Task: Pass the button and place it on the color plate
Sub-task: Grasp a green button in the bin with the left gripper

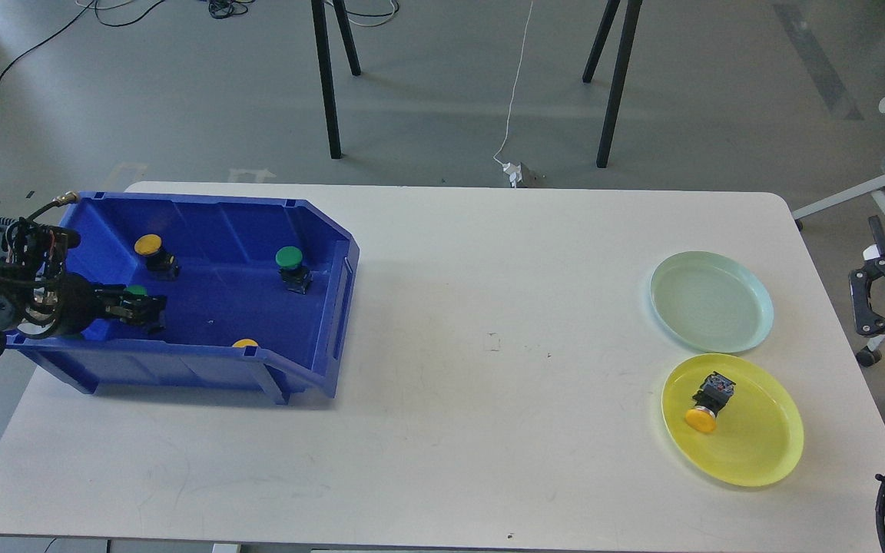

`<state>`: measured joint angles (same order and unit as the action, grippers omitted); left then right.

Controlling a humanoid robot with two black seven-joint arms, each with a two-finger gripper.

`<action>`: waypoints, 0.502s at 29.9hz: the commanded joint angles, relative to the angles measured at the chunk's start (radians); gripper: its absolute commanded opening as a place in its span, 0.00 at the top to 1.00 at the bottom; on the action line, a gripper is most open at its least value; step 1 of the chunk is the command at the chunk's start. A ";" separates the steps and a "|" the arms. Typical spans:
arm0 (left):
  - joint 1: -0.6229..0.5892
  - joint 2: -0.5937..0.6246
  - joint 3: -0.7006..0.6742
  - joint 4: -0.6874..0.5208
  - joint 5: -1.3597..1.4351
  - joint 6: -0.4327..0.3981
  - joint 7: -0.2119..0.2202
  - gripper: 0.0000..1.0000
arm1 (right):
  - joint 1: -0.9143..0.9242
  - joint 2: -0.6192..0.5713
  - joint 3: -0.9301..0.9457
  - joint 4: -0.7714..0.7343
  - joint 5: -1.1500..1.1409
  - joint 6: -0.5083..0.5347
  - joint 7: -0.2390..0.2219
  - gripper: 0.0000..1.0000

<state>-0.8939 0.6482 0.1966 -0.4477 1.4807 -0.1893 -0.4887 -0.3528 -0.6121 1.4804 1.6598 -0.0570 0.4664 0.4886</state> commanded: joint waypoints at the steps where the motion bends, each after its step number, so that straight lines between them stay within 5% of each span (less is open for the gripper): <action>1: 0.000 0.001 0.003 0.000 0.001 -0.001 0.000 0.42 | 0.000 0.000 0.000 0.000 0.000 0.000 0.000 0.30; 11: -0.004 -0.001 0.023 -0.002 0.007 -0.002 0.000 0.89 | -0.002 0.000 0.001 -0.002 0.000 0.000 0.000 0.30; 15: -0.014 0.002 0.012 -0.014 0.003 -0.002 0.000 0.93 | -0.003 0.000 0.000 0.000 0.000 0.000 0.000 0.30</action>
<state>-0.9033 0.6475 0.2188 -0.4506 1.4877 -0.1911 -0.4886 -0.3552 -0.6120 1.4809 1.6598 -0.0570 0.4664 0.4886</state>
